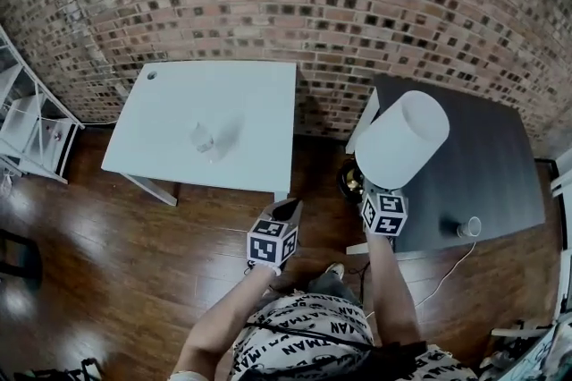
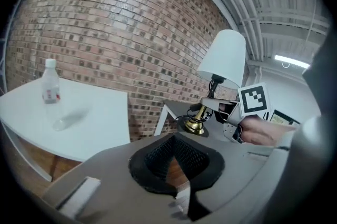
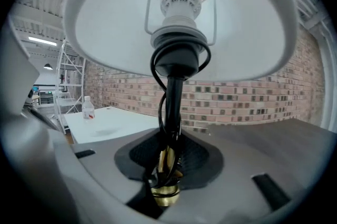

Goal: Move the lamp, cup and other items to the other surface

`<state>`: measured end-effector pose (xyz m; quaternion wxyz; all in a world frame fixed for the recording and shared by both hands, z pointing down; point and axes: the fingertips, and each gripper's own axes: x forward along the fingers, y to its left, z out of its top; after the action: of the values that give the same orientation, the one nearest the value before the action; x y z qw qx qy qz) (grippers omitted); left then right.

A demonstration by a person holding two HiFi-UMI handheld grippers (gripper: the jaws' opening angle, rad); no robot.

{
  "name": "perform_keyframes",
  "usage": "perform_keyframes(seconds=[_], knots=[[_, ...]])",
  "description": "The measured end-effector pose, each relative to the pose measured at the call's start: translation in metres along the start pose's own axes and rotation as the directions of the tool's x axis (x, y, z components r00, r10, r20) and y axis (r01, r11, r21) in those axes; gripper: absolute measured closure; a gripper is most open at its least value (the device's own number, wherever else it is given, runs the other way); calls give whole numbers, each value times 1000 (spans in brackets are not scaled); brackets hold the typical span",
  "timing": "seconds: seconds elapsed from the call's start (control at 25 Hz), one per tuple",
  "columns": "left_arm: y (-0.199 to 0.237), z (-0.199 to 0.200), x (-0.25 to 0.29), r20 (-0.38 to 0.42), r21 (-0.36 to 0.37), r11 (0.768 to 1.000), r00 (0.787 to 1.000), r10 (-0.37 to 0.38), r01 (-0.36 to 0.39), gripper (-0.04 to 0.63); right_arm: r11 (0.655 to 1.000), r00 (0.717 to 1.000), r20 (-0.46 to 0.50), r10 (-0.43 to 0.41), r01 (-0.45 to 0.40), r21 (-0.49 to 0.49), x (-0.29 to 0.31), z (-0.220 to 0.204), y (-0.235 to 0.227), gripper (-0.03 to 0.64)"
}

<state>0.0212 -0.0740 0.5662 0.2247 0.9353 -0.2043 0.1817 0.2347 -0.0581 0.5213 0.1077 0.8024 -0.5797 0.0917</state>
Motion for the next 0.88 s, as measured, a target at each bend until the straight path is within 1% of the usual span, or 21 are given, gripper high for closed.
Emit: perform_keyframes(seconds=[0.24, 0.44, 0.68, 0.88], knots=[[64, -4, -65, 35, -47, 994, 994, 99, -97, 595, 993, 993, 17, 114, -113, -34, 27, 25, 95, 506], [98, -5, -92, 51, -100, 983, 986, 161, -156, 595, 979, 980, 8, 199, -198, -54, 55, 39, 152, 508], [140, -1, -95, 79, -159, 958, 964, 254, -239, 595, 942, 946, 9, 323, -321, -98, 106, 47, 211, 508], [176, 6, -94, 96, -196, 928, 935, 341, -318, 595, 899, 907, 10, 421, -416, -137, 153, 45, 257, 508]])
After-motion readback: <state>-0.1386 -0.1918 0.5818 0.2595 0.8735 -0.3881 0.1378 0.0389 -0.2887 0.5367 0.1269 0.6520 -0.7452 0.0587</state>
